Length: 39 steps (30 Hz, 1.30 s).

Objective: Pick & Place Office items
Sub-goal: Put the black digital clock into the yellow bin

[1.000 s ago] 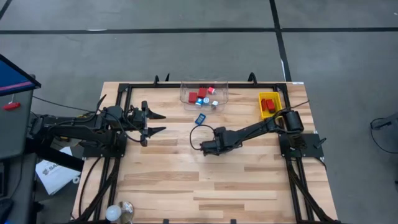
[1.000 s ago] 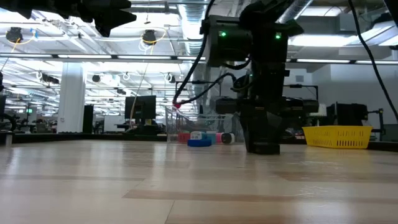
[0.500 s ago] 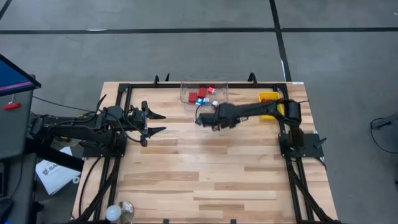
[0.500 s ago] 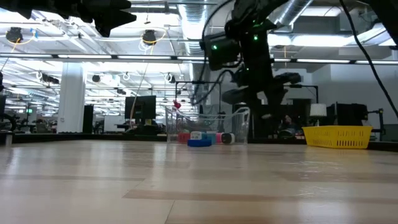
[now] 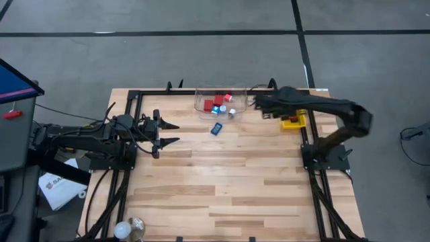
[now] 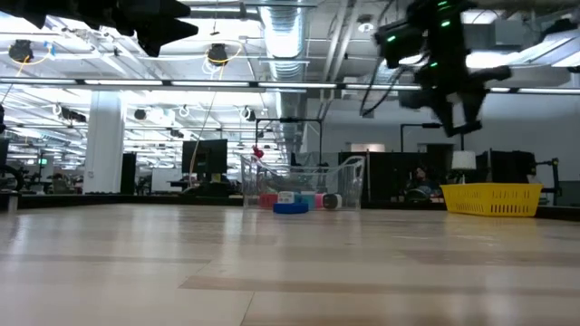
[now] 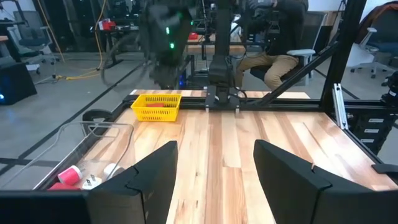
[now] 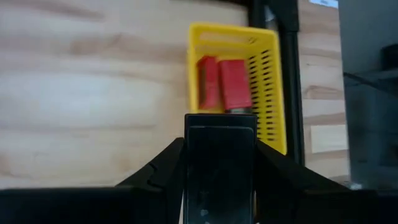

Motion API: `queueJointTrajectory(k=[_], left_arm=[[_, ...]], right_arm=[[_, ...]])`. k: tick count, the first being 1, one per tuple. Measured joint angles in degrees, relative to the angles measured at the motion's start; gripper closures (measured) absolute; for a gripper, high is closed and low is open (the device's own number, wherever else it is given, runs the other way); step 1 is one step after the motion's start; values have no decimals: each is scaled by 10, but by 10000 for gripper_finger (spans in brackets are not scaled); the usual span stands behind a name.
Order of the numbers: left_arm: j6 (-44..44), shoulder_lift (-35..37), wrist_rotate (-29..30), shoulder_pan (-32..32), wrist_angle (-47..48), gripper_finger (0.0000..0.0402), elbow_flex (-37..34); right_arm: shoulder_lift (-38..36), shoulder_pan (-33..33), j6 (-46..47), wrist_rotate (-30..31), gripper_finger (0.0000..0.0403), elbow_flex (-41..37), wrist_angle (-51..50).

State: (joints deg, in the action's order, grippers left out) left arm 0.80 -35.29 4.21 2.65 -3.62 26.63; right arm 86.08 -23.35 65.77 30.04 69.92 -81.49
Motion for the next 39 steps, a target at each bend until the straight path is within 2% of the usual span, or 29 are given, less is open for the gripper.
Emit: queueJointTrajectory(k=[6, 12, 17, 25, 33, 39], left_arm=[[-2, 0, 0, 0, -2, 192, 0], [-8, 0, 0, 0, -3, 192, 0], [-7, 0, 0, 0, -3, 192, 0], [-7, 0, 0, 0, -3, 192, 0], [-6, 0, 0, 0, -3, 192, 0], [-6, 0, 0, 0, -3, 192, 0]], right_arm=[[-142, -81, -18, -13, 262, -87, 64], [-193, -158, -35, -48, 262, -179, 142], [-179, -202, -65, -63, 262, -227, 223], [-118, -243, -102, -61, 262, -235, 307], [-60, -253, -128, -41, 262, -235, 327], [-47, -256, -150, -40, 257, -235, 339]])
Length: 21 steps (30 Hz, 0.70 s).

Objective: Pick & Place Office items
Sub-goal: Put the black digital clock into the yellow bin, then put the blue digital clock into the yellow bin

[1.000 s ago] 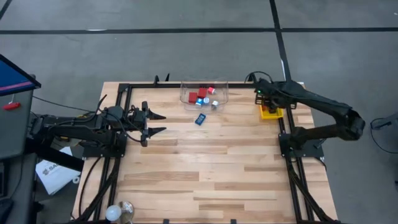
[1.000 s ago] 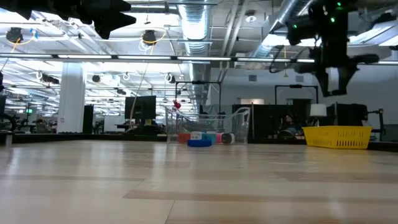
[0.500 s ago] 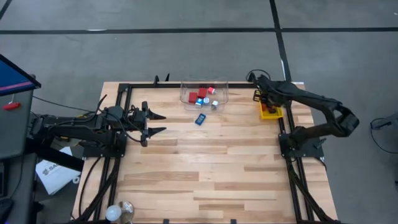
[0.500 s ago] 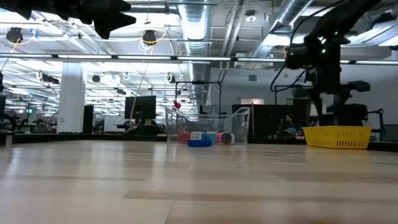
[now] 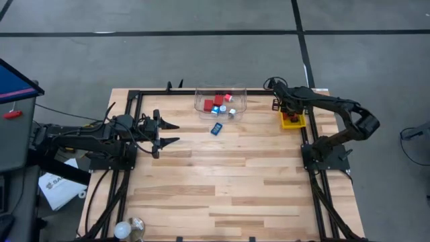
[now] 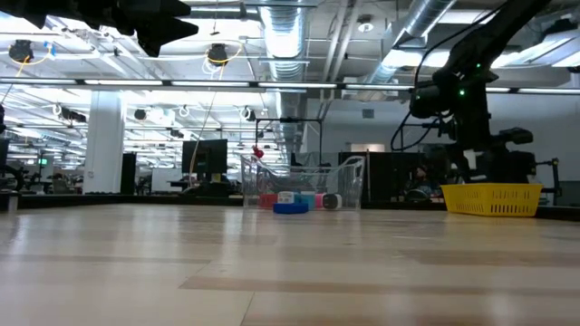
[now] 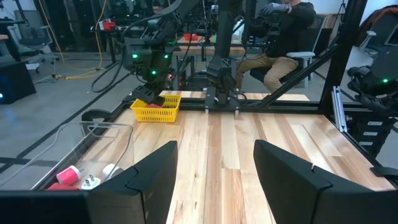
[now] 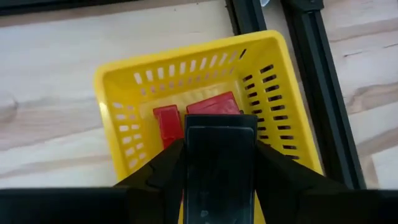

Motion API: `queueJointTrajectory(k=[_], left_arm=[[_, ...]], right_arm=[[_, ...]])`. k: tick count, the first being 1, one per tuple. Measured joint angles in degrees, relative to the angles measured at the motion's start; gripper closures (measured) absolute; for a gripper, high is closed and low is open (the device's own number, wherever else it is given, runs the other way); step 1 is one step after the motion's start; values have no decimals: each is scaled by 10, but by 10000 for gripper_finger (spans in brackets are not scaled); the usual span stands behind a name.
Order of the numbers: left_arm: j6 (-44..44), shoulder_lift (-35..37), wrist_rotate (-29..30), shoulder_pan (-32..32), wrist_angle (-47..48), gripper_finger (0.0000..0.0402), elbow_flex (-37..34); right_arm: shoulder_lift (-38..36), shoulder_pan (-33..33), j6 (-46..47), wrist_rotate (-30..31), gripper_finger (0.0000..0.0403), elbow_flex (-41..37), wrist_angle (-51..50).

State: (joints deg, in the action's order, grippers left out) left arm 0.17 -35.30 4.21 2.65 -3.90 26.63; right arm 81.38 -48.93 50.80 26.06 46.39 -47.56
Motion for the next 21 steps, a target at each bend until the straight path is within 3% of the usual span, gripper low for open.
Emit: queueJointTrajectory(k=[8, 13, 17, 21], left_arm=[[0, 0, 0, 0, 0, 192, 0], [0, 0, 0, 0, 0, 192, 0], [0, 0, 0, 0, 0, 192, 0], [0, 0, 0, 0, 0, 192, 0]], right_arm=[[-10, 15, -4, 56, 160, 0, -44], [-36, 38, 14, 70, 141, 0, -54], [-70, 108, 76, 67, 140, 0, -38], [-94, 231, 163, 78, 139, 0, 12]])
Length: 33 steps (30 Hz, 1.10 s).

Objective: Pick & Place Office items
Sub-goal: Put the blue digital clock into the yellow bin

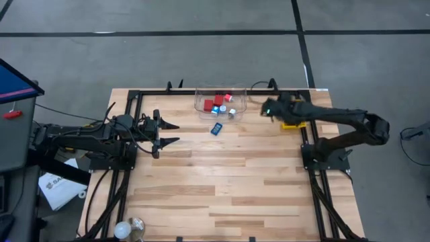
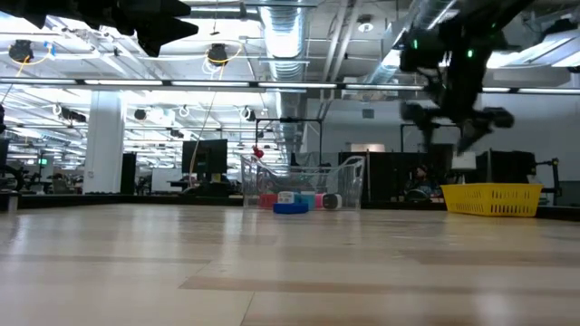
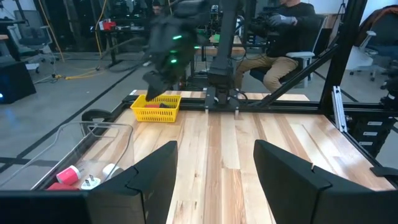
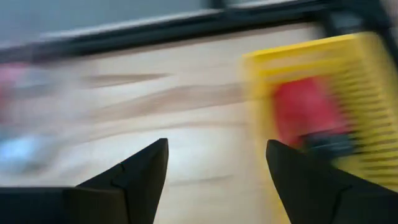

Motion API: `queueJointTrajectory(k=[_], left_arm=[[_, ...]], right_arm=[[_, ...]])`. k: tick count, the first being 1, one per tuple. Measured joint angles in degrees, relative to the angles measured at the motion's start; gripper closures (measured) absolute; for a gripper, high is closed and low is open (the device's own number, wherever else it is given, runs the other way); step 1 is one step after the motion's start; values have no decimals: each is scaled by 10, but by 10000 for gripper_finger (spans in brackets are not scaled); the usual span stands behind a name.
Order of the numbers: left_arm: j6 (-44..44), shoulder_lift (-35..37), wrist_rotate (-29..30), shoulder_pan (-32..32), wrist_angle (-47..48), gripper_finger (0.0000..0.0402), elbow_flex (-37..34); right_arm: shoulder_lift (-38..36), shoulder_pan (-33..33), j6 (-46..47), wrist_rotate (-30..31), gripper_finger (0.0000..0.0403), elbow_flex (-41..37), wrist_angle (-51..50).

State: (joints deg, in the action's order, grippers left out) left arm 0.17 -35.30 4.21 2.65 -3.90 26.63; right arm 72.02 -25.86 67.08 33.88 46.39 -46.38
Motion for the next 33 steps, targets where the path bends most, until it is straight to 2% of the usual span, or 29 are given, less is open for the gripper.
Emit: queueJointTrajectory(k=[4, 9, 13, 18, 21, 24, 27, 33], left_arm=[[0, 0, 0, 0, 0, 192, 0], [-4, 0, 0, 0, 0, 192, 0], [-8, 0, 0, 0, 0, 192, 0], [-9, 0, 0, 0, 0, 192, 0], [-9, 0, 0, 0, 0, 192, 0], [-9, 0, 0, 0, 0, 192, 0], [-12, 0, 0, 0, 0, 192, 0], [-17, 0, 0, 0, 0, 192, 0]], right_arm=[[6, 144, 80, 50, 139, 0, 95], [69, 293, 133, 163, 138, 0, 267], [149, 357, 140, 225, 138, 0, 406], [259, 395, 140, 246, 138, 29, 525], [325, 407, 131, 248, 138, 92, 526], [385, 401, 82, 251, 138, 168, 502], [432, 376, 62, 242, 138, 247, 423], [499, 324, 83, 217, 138, 368, 239]])
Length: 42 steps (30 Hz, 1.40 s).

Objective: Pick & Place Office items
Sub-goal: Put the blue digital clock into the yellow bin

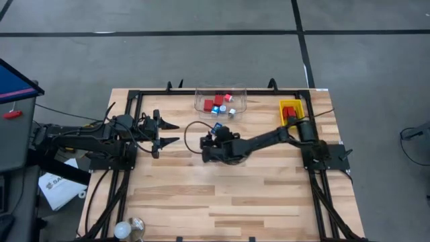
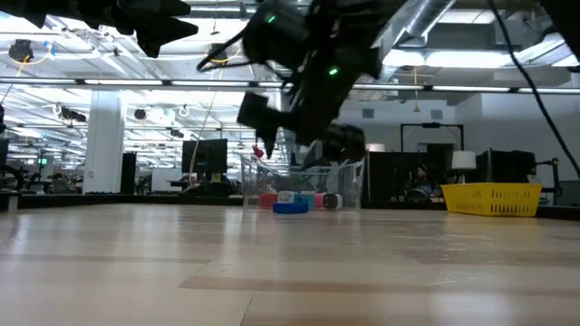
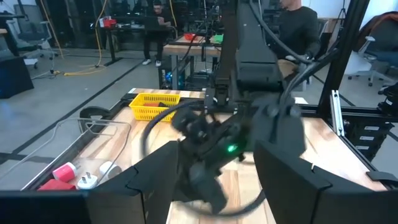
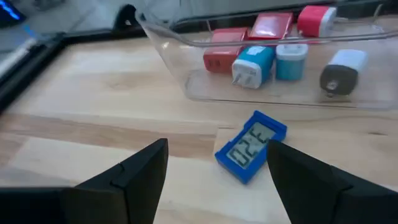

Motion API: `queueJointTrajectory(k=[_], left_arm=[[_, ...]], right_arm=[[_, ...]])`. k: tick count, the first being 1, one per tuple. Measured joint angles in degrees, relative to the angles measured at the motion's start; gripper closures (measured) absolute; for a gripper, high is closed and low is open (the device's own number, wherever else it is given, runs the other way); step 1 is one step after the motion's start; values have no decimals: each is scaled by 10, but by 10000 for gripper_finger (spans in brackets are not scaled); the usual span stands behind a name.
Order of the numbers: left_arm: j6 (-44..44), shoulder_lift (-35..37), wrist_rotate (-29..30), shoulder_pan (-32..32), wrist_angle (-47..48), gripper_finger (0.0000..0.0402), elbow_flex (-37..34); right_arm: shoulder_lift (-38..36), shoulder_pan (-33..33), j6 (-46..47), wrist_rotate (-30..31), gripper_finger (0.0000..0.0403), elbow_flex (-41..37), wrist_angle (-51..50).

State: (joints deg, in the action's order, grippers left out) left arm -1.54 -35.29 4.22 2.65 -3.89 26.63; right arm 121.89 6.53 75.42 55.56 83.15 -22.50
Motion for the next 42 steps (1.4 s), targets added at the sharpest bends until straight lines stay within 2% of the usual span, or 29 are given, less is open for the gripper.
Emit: queueJointTrajectory(k=[3, 7, 15, 42], left_arm=[[0, 0, 0, 0, 0, 192, 0], [2, 0, 0, 0, 0, 192, 0], [0, 0, 0, 0, 0, 192, 0], [0, 0, 0, 0, -1, 192, 0]], right_arm=[[30, -22, -2, -30, 138, 35, -48], [67, -40, -19, -75, 138, 62, -55], [98, -45, -34, -77, 138, 97, -118], [96, -68, -32, -69, 138, 99, -171]])
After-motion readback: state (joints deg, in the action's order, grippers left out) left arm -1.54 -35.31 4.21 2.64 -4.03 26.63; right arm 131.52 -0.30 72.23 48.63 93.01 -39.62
